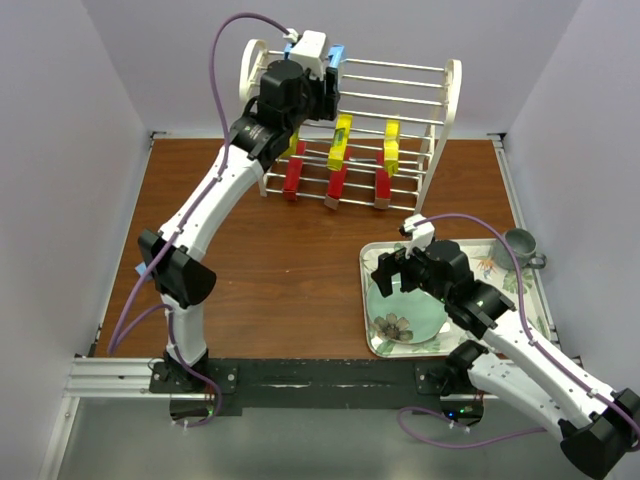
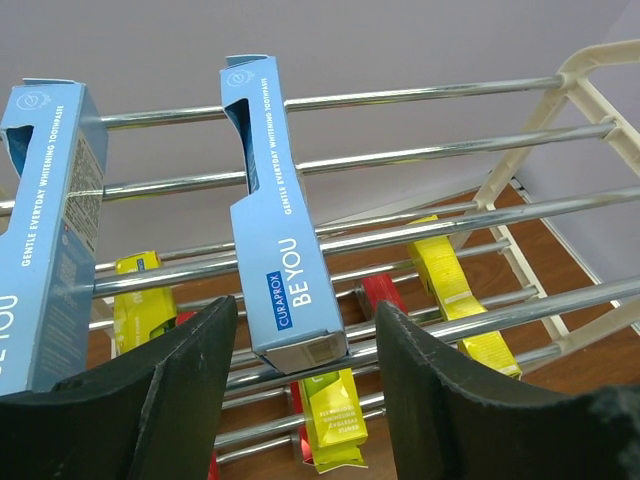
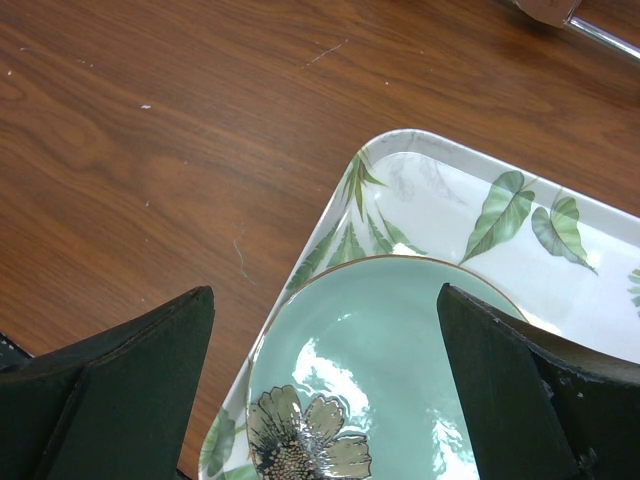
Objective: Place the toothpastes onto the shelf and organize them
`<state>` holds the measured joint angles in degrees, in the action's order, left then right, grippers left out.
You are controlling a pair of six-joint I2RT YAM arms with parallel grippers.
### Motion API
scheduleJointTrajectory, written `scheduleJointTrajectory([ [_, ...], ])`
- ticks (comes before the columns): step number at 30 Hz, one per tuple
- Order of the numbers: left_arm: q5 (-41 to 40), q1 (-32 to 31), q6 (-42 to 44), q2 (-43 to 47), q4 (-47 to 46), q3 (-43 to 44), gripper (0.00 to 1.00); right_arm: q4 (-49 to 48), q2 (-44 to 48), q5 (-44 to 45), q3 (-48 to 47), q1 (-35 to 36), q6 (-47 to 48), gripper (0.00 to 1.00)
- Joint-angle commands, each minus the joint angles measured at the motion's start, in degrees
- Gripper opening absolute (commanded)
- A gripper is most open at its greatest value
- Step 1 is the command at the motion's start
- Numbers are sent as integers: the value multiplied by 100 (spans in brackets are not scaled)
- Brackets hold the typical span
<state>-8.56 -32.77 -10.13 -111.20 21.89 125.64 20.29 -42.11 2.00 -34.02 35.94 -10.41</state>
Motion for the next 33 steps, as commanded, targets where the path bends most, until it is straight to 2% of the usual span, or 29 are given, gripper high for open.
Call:
scheduleJointTrajectory([
  [1, 56, -36, -85, 406, -317, -58, 66, -78, 36, 20, -61, 9, -4, 98],
  [3, 12, -36, -86, 528, -334, -66, 68, -78, 36, 20, -61, 9, -4, 98],
  [7, -181, -27, -33, 976, -413, -233, 81, -70, 45, 11, -78, 9, 4, 98],
  [10, -435, -10, 11, 1564, -580, -733, 85, -87, 71, 2, -35, 9, -4, 98],
  [14, -753, 87, -85, 2565, -747, -1875, 87, -149, 71, -42, 1, 9, -13, 98],
  [17, -516, 490, -340, 3102, -590, -2605, 87, -157, 36, -103, -26, 9, -4, 98],
  [18, -376, 831, -488, 3226, -415, -2789, 87, -166, 36, -121, -26, 9, 4, 98],
  [19, -1, 1052, -890, 3366, -344, -3191, 88, -157, 27, -138, -26, 0, 4, 98],
  [21, 170, 1578, -1375, 3849, -334, -3737, 88, -175, 1, -156, -34, 9, -4, 98],
  [22, -4, 1677, -1438, 4025, -343, -4314, 88, -166, 1, -147, -26, 9, -4, 98],
  [25, -531, 1932, -1693, 4562, -194, -5178, 90, -201, -8, -191, -8, 9, -22, 98],
  [27, -708, 2125, -1938, 4782, 7, -5653, 95, -210, -43, -191, 1, 9, -22, 98],
  [29, -989, 2257, -2071, 4905, 148, -5919, 100, -227, -61, -191, 1, 9, -40, 98],
  [33, -1639, 2591, -2475, 4950, 569, -6560, 100, -237, -52, -349, 36, 9, -66, 98],
])
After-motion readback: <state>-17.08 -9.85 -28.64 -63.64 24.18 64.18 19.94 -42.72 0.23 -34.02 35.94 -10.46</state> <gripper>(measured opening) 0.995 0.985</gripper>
